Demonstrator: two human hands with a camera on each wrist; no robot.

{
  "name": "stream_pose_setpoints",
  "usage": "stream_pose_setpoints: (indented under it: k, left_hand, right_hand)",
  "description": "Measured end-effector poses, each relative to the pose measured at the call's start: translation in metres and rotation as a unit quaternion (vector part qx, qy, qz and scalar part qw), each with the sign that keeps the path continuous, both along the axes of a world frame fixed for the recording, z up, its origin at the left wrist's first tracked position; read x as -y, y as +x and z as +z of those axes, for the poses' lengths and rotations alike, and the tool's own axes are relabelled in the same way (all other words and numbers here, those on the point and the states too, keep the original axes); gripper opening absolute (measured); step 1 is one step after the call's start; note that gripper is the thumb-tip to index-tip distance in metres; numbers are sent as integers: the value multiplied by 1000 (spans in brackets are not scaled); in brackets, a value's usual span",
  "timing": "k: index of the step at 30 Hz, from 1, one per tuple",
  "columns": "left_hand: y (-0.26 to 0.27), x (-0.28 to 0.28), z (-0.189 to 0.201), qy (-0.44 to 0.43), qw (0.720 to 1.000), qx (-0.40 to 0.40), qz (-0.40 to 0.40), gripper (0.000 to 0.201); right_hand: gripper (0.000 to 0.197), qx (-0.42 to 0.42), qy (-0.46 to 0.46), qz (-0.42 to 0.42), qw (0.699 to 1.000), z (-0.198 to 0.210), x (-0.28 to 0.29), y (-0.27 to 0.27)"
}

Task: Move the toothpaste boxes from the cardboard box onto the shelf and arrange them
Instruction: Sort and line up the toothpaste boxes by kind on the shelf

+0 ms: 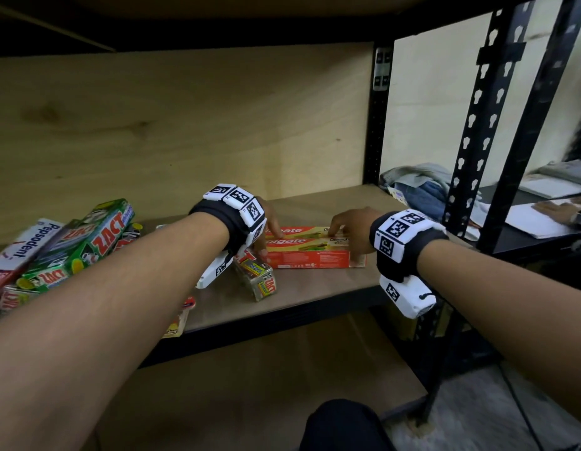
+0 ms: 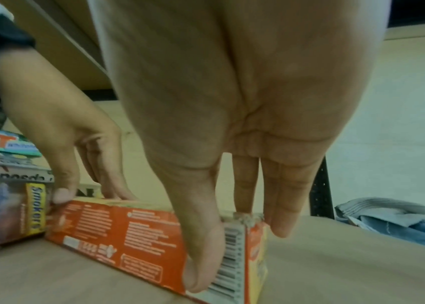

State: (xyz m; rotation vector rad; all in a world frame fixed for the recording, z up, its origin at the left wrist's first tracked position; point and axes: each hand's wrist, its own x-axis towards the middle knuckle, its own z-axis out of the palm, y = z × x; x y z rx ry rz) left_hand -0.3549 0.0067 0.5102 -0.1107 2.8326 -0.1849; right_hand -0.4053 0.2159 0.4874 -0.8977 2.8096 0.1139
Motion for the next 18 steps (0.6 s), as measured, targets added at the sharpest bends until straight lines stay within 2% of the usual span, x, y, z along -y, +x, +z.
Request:
stream_pose_setpoints:
  k: [6, 9, 12, 14, 18]
  left_hand:
    - [10, 6, -3, -15, 999, -34, -29, 52]
    - [11, 4, -1, -5, 999, -23, -30, 55]
    - [13, 1, 3, -15, 1000, -6, -21, 57]
    - [10, 3, 3, -9, 1000, -4, -12, 58]
    - [9, 2, 6, 17, 1000, -4, -7, 54]
  right_hand:
    - [42, -11, -34, 7, 999, -7, 7, -16]
    - [42, -36, -31, -5, 999, -6, 11, -18]
    - [41, -9, -22, -20, 1000, -4, 16, -19]
    - [54, -17, -15, -19, 1000, -5, 20, -21]
    - [106, -39, 25, -8, 999, -20, 29, -41]
